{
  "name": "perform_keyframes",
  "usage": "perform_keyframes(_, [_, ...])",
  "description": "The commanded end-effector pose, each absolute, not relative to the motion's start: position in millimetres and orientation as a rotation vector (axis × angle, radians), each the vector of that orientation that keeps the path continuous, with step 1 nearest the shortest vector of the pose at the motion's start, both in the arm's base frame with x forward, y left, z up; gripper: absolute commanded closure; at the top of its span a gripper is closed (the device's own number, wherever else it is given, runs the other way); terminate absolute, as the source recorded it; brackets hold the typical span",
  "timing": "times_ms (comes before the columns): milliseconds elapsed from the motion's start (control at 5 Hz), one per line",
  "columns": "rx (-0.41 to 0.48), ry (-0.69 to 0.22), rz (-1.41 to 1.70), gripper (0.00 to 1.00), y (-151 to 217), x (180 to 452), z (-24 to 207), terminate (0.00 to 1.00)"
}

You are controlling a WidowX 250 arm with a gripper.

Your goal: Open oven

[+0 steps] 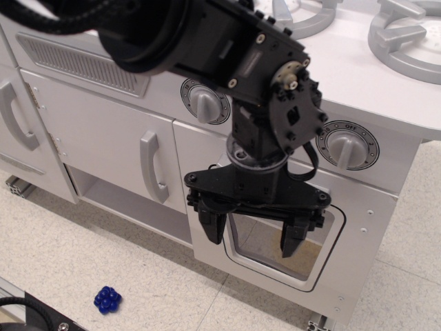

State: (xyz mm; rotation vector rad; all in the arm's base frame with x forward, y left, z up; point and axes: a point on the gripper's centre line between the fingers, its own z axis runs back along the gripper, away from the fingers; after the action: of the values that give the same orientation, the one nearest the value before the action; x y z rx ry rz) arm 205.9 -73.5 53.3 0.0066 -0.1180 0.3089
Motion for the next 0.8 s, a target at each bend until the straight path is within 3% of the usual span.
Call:
perform_keyframes(0, [0.007, -0.118, 0.309, 0.0, -74, 206, 53, 0.0])
perform_keyframes(200, [-0.043, -0.143, 0.446, 0.0, -49, 202, 48, 0.0])
perform_keyframes(400, [-0.046, -0.238, 0.595, 0.0, -20, 209, 43, 0.0])
perform_keyframes(600, [-0.051, -0.255, 0.741, 0.0, 8, 219, 35, 0.0])
